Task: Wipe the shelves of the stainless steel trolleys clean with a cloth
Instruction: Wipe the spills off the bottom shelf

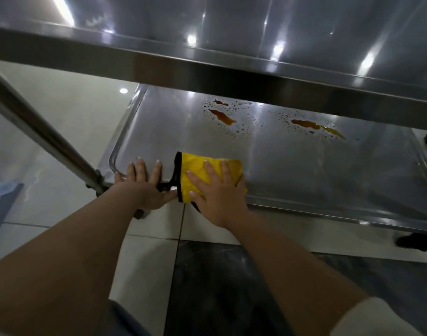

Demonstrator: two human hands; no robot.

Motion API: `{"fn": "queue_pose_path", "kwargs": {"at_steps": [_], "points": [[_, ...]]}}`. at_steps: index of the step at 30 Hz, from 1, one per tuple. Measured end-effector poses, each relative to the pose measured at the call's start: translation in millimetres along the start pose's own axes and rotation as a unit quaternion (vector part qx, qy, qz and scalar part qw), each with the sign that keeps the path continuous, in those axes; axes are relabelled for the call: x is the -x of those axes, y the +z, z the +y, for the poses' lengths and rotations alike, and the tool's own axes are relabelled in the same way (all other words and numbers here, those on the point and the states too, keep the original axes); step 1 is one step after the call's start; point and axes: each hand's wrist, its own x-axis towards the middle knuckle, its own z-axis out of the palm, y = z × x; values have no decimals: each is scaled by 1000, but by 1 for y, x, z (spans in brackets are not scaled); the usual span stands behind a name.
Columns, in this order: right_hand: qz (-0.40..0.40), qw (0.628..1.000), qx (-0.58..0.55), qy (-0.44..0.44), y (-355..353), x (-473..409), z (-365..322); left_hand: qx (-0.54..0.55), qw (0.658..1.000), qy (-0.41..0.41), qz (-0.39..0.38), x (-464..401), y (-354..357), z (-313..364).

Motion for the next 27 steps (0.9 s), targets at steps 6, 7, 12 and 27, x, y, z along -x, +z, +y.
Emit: {"fn": "queue_pose_path", "kwargs": {"at_steps": [6,7,12,27], "points": [[-29,999,15,40,-6,47,105,-5,997,59,-41,6,-8,-19],[-33,997,17,74,-9,57,125,-7,997,64,-49,5,-11,-21],[-67,980,-3,188,-13,71,164,-16,993,75,-88,0,-19,-27],[-2,1000,-23,-20,-1,-73,-21,26,998,60,6,10,7,-24]]}}
